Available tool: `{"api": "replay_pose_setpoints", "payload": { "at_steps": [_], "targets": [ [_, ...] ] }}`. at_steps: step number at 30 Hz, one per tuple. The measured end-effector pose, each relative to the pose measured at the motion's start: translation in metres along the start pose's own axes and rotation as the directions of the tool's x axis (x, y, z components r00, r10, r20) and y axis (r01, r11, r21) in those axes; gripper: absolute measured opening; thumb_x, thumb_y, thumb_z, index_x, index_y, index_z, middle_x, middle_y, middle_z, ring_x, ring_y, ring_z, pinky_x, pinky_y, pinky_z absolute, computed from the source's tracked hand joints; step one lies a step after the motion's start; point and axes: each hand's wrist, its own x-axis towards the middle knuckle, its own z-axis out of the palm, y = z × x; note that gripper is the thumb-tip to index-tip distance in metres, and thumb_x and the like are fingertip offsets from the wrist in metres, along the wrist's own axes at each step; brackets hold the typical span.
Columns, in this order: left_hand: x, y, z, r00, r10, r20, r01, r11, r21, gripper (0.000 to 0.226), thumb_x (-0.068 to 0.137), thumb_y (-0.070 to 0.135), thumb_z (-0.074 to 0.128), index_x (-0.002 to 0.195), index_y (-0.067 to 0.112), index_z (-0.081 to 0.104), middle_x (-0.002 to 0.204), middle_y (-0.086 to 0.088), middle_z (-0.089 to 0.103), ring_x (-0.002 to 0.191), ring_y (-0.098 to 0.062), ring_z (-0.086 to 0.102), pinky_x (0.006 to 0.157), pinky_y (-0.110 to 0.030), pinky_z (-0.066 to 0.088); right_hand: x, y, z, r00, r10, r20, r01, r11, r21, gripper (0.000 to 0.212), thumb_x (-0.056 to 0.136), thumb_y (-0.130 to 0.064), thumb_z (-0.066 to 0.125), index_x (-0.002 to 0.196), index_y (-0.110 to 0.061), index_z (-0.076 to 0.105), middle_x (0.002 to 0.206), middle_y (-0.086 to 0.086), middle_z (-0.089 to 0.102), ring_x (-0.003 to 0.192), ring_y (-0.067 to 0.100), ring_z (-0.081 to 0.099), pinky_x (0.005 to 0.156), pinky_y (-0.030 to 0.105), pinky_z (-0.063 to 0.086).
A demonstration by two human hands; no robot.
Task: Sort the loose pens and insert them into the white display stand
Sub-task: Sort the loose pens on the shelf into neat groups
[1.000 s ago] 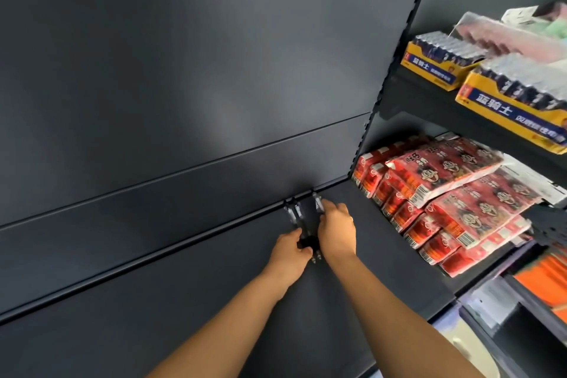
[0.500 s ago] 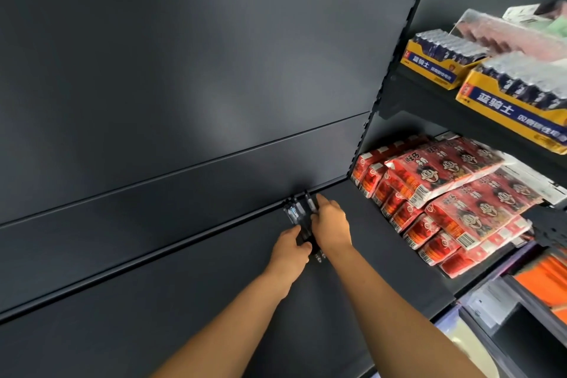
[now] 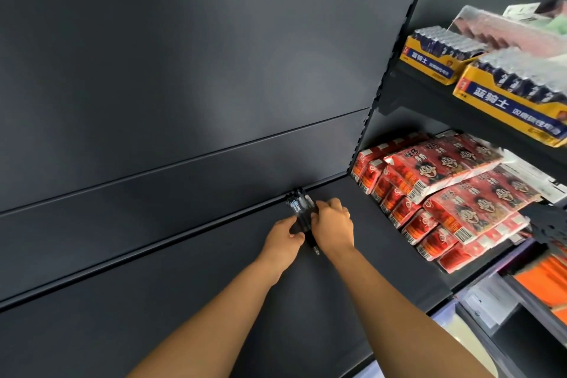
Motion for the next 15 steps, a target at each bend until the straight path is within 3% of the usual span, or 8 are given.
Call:
{"api": "replay_pose_setpoints", "payload": {
  "at_steps": [3,6,10,15],
  "targets": [
    [-0.007,-0.005,-0.015,0.995,0.092,-0.031,-0.083,0.971,0.226,0.045,0.096,0.012,0.046,0.140,0.016,0.040,0.138,-0.003,0.039,0.109,-0.015,0.053,0.090,-0.012,0.034,-0.006,-0.001,-0.007,1.000,-0.015,-0.010,0.015,0.998,-0.056,0.031,0.098,-0.026,0.043,0.126,-0.016,0.052,0.129,0.007,0.045,0.120,0.031,0.044,0.096,0.042,0.040],
    [-0.019,-0.009,-0.039,0.982,0.178,-0.062,-0.138,0.904,0.404,0.040,0.095,0.014,0.047,0.135,0.017,0.045,0.134,-0.003,0.043,0.114,-0.020,0.051,0.099,-0.025,0.039,-0.013,-0.015,-0.014,0.995,-0.096,-0.034,0.093,0.991,-0.092,0.031,0.097,-0.027,0.044,0.126,-0.017,0.053,0.129,0.007,0.046,0.120,0.031,0.044,0.096,0.043,0.040],
    [-0.041,-0.011,-0.082,0.946,0.293,-0.140,-0.144,0.764,0.629,0.032,0.093,0.022,0.049,0.126,0.021,0.049,0.123,-0.002,0.049,0.115,-0.020,0.050,0.093,-0.036,0.045,-0.028,-0.055,-0.018,0.958,-0.286,-0.022,0.276,0.940,-0.203,0.033,0.097,-0.031,0.044,0.126,-0.018,0.052,0.128,0.007,0.047,0.121,0.031,0.044,0.096,0.043,0.039],
    [-0.088,-0.019,-0.144,0.882,0.403,-0.244,-0.046,0.590,0.806,0.022,0.093,0.030,0.049,0.113,0.021,0.050,0.113,0.000,0.052,0.106,-0.022,0.050,0.081,-0.033,0.040,-0.062,-0.122,-0.017,0.836,-0.549,-0.003,0.525,0.800,-0.292,0.033,0.096,-0.036,0.045,0.121,-0.017,0.054,0.120,0.007,0.054,0.114,0.029,0.049,0.090,0.041,0.039]
  ]
}}
